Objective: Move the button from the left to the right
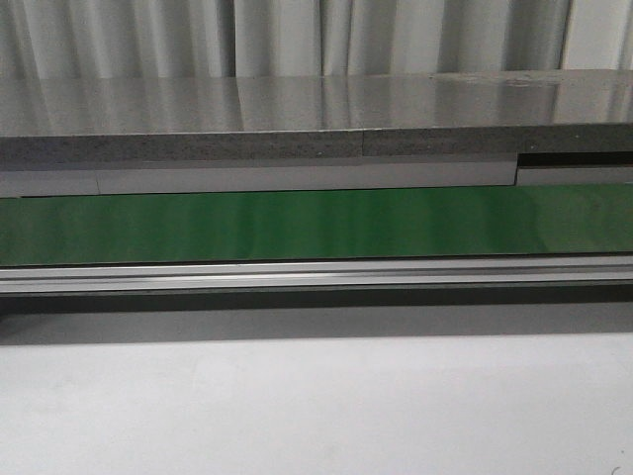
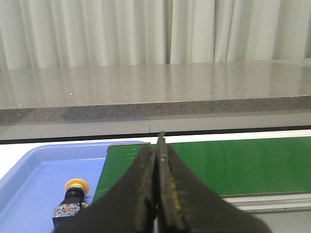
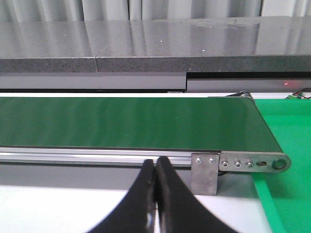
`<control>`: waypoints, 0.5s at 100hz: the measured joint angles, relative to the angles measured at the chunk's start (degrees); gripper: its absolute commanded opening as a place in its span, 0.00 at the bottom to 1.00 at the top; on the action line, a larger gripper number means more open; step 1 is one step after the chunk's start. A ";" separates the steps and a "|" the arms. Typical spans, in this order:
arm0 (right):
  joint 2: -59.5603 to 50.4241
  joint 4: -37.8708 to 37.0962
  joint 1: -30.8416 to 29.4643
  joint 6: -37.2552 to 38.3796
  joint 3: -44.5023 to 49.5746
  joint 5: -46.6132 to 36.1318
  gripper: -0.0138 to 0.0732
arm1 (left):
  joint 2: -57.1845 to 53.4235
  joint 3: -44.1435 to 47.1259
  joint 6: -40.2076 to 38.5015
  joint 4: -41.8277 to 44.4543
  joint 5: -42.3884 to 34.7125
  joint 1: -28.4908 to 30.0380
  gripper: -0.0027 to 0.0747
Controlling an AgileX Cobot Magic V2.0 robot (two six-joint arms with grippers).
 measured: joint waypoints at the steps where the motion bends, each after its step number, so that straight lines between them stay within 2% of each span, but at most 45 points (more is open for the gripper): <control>1: 0.00 0.00 0.00 0.00 0.00 0.00 0.08 | 0.00 0.00 0.00 0.00 0.00 0.00 0.01; 41: 0.00 0.00 0.00 0.00 0.00 0.00 0.08 | 0.00 0.00 0.00 0.00 0.00 0.00 0.01; 50: 0.00 0.00 0.00 0.00 0.00 0.00 0.08 | 0.00 0.00 0.00 0.00 -2.08 0.00 0.01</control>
